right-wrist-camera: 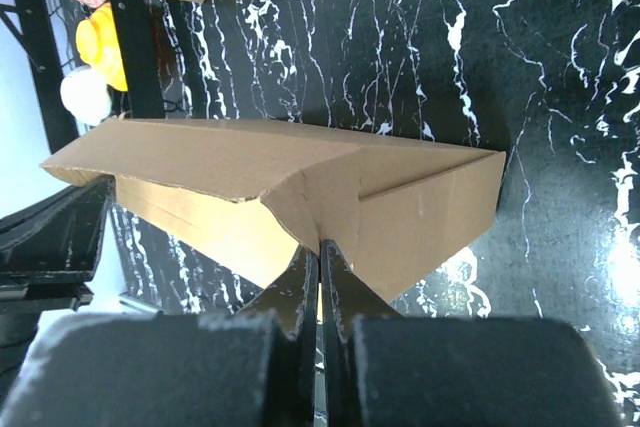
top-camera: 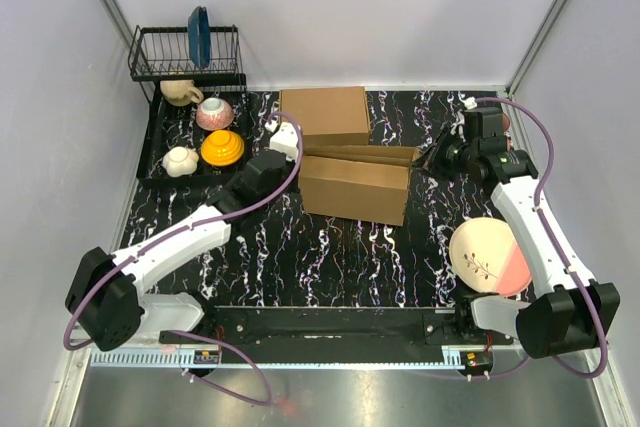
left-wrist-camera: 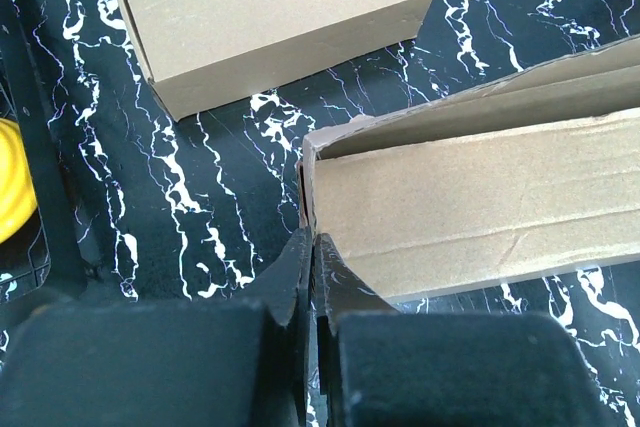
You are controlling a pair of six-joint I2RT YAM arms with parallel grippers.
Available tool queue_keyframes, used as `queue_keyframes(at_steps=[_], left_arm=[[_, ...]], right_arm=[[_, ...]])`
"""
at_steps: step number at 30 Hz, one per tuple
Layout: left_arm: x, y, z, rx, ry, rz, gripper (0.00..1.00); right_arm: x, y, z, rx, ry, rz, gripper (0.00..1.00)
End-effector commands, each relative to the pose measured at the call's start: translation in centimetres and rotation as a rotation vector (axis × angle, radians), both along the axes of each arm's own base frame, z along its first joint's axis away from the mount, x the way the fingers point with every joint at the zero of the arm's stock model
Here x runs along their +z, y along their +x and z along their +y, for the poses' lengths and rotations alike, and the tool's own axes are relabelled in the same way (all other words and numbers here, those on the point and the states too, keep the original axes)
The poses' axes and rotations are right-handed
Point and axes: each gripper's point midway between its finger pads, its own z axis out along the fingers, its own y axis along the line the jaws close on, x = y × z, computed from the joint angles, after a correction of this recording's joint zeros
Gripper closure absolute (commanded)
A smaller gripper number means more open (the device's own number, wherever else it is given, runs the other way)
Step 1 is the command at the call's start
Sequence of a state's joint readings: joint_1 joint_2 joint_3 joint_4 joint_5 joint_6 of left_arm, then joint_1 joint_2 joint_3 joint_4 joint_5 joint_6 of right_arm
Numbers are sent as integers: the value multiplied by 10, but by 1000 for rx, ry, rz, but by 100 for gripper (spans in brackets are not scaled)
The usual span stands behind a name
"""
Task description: Fold the paper box
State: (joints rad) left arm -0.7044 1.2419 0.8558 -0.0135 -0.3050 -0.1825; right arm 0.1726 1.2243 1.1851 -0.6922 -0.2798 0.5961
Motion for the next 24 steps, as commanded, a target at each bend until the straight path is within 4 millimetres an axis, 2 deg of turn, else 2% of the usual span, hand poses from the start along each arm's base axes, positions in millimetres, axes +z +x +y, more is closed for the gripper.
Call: queue_keyframes(at_steps=[1, 24], left_arm=[[-39, -10, 27, 43, 195, 106, 100], [-37, -5, 32, 61, 317, 83, 100]], right_arm=[[31, 10, -2, -21, 116, -90, 100], [27, 15, 1, -15, 246, -42, 100]])
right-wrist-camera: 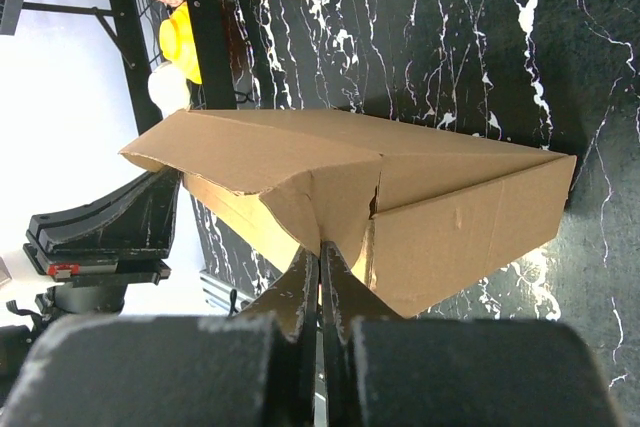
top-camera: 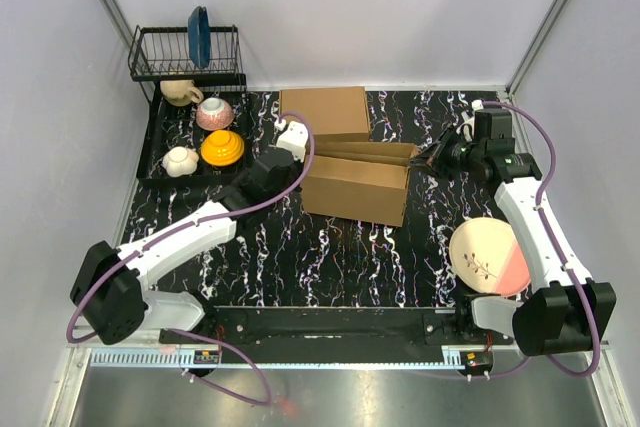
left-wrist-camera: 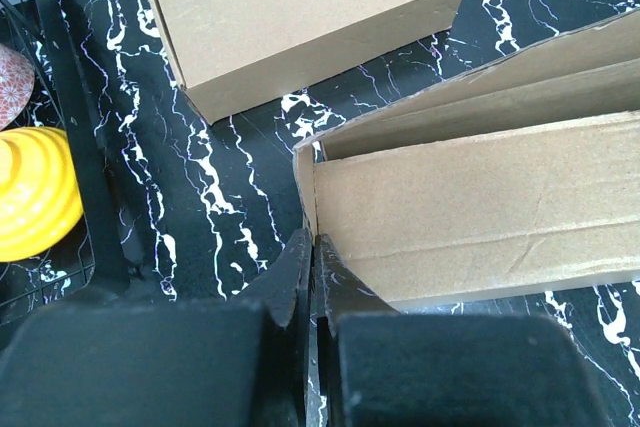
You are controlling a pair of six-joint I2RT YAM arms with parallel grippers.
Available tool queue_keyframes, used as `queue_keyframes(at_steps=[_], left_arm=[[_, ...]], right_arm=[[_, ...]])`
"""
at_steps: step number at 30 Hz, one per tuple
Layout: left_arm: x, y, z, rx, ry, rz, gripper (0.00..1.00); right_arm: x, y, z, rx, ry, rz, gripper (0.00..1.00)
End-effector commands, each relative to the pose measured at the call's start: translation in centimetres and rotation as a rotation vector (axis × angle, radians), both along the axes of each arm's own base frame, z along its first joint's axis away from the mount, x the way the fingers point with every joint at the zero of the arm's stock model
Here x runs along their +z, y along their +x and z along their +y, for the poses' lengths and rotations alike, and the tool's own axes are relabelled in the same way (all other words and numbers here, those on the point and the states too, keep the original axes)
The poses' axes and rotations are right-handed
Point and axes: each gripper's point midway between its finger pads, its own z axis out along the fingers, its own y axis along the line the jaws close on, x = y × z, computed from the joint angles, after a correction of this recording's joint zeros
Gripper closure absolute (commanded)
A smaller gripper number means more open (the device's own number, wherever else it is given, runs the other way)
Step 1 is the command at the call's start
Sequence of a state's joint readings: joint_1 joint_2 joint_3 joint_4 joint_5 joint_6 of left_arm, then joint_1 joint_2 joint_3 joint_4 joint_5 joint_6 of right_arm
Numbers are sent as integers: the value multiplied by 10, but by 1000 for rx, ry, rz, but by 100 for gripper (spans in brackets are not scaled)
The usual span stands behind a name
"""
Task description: Fold the paper box
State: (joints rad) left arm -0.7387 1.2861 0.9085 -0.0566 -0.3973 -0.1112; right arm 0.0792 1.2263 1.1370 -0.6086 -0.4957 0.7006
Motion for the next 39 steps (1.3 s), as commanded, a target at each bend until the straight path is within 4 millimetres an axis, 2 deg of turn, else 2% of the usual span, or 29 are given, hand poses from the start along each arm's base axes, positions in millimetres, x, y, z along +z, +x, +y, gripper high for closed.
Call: queue_keyframes(at_steps=[1, 5, 12, 19, 23, 30, 39], left_arm=[[-37, -10, 30, 43, 201, 102, 100], [-35, -10, 28, 44, 193, 101, 100], [-39, -10, 23, 39, 168, 120, 100], [-34, -13, 13, 26, 95, 133, 100], [-31, -16, 8, 17, 44, 136, 100], [-30, -21, 3, 23, -49, 146, 100], [-38, -31, -1, 54, -181, 171, 100]], right_arm=[[18, 12, -5, -35, 29, -73, 100], [11, 11, -15, -49, -44, -93, 100], [-17, 3, -30, -58, -197, -98, 100], [-27, -4, -28, -50, -254, -104, 100], [-36, -10, -19, -26, -272, -96, 100], [-65, -26, -9, 5, -283, -62, 100], [-99, -50, -12, 12, -296, 11, 100]])
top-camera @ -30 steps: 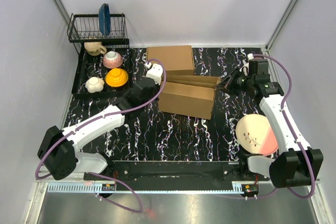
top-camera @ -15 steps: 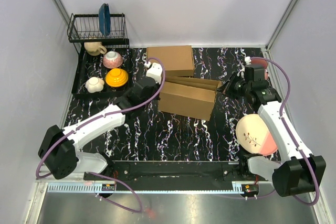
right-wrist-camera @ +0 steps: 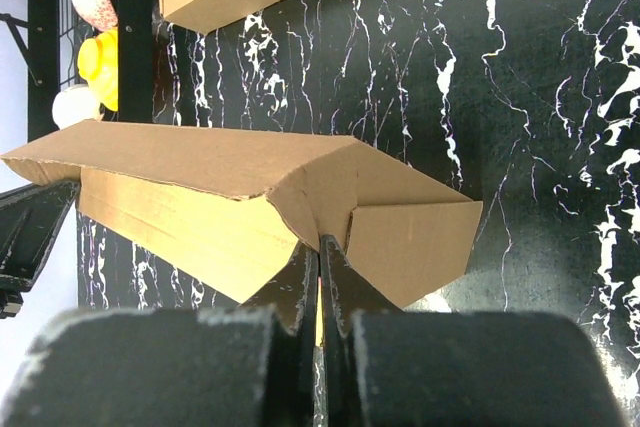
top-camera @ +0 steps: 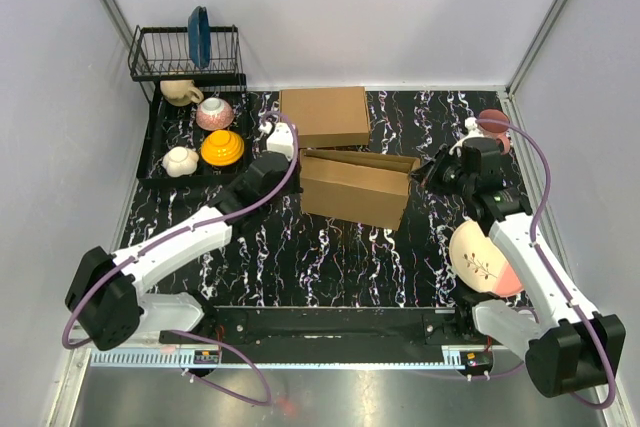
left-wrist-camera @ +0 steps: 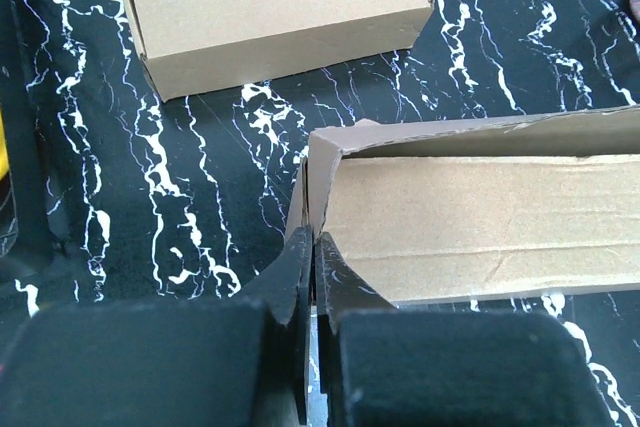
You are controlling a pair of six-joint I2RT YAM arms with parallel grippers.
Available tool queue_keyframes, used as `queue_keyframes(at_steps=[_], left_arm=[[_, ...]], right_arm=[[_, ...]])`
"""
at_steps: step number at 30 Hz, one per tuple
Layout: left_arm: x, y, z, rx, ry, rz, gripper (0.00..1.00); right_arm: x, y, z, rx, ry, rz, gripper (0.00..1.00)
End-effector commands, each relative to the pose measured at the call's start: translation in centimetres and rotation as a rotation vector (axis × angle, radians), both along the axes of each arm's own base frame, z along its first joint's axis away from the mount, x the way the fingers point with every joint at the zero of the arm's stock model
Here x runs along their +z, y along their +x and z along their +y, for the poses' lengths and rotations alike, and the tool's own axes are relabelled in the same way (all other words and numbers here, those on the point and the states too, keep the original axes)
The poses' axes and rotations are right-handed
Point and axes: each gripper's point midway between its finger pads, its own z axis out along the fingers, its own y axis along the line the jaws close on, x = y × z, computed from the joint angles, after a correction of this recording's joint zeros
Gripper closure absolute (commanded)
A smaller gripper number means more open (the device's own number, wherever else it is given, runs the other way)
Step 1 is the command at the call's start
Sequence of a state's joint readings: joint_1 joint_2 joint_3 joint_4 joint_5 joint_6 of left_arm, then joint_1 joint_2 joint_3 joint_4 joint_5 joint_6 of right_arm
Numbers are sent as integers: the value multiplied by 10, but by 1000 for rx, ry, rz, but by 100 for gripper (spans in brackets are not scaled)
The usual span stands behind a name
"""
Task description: Fold the paper box
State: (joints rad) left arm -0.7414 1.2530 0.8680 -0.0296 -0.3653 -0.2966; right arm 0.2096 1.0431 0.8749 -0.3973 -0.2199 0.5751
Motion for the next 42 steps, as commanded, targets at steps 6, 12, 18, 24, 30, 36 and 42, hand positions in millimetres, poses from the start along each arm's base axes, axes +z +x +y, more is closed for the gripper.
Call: queue_keyframes(at_steps=[6, 12, 18, 24, 30, 36, 42], left_arm=[[-41, -26, 15, 43, -58, 110, 100], [-40, -33, 19, 64, -143, 92, 100], [-57, -42, 20, 79, -234, 105, 100], [-56, -46, 30, 126, -342, 43, 100], [-58, -44, 41, 158, -276, 31, 100], [-63, -44, 51, 193, -221, 38, 100], [-61, -42, 53, 208, -175, 36, 100]], right_arm=[[-81, -52, -4, -3, -80, 276, 100], [-98, -64, -10, -21, -120, 322, 100], [-113, -75, -16, -50, -158, 358, 100], [-118, -83, -18, -89, -174, 398, 100], [-116, -88, -16, -101, -136, 401, 94], [-91, -80, -15, -122, -116, 345, 73], [-55, -66, -15, -127, -119, 275, 64]])
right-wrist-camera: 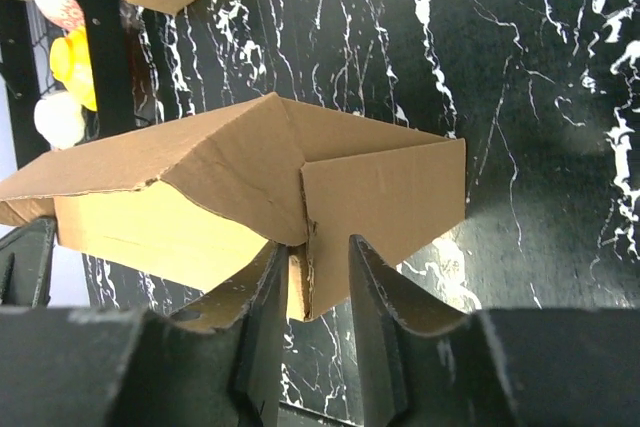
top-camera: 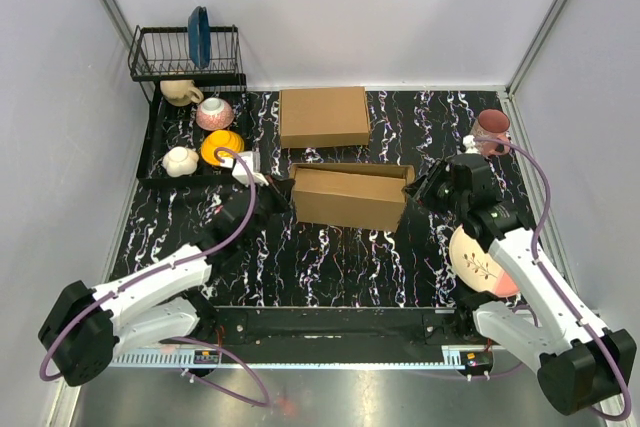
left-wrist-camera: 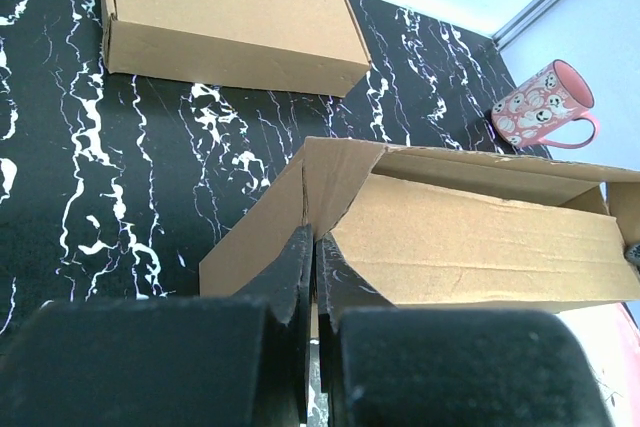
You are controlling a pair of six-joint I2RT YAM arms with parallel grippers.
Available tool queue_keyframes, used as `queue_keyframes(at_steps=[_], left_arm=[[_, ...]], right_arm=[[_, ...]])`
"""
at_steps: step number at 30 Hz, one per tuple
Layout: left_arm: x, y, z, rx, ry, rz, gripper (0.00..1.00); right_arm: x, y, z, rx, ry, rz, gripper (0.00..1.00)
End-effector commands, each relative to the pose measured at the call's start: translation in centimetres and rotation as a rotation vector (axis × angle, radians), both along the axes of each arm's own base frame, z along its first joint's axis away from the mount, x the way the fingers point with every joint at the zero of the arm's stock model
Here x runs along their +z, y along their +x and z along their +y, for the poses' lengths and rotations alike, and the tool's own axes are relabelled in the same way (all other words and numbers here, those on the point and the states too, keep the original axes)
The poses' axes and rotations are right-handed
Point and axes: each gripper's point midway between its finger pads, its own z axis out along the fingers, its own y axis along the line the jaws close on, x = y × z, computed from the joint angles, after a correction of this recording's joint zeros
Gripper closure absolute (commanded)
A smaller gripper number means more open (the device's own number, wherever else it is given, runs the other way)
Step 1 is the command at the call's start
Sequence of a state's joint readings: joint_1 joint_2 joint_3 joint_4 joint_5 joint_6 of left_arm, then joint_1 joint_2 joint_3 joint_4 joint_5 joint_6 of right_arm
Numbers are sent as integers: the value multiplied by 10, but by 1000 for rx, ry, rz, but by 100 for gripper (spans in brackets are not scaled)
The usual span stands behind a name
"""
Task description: Fold the paper box
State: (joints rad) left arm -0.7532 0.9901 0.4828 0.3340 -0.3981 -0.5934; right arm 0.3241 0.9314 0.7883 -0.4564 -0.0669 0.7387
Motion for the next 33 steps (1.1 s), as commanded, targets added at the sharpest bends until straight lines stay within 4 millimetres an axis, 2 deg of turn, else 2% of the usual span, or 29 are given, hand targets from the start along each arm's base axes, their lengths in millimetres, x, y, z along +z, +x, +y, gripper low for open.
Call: queue_keyframes(at_steps=[1, 3, 10, 19, 22, 33], left_arm=[[-58, -6, 33, 90, 246, 153, 100], [-56, -5, 34, 94, 263, 147, 100], [-53, -4, 36, 106, 298, 146, 100], [-53, -3, 33, 99, 310, 144, 100], [-50, -1, 32, 94, 320, 141, 100], [-37, 3, 25, 76, 353, 118, 100]], right_arm=[[-29, -32, -22, -14, -140, 197, 63], [-19, -28, -25, -24, -158, 165, 62], [37, -15, -27, -9, -177, 33, 56], [78, 3, -18, 18, -152, -95, 51], [88, 11, -15, 24, -145, -137, 48], [92, 54, 0, 59, -165, -233, 48]])
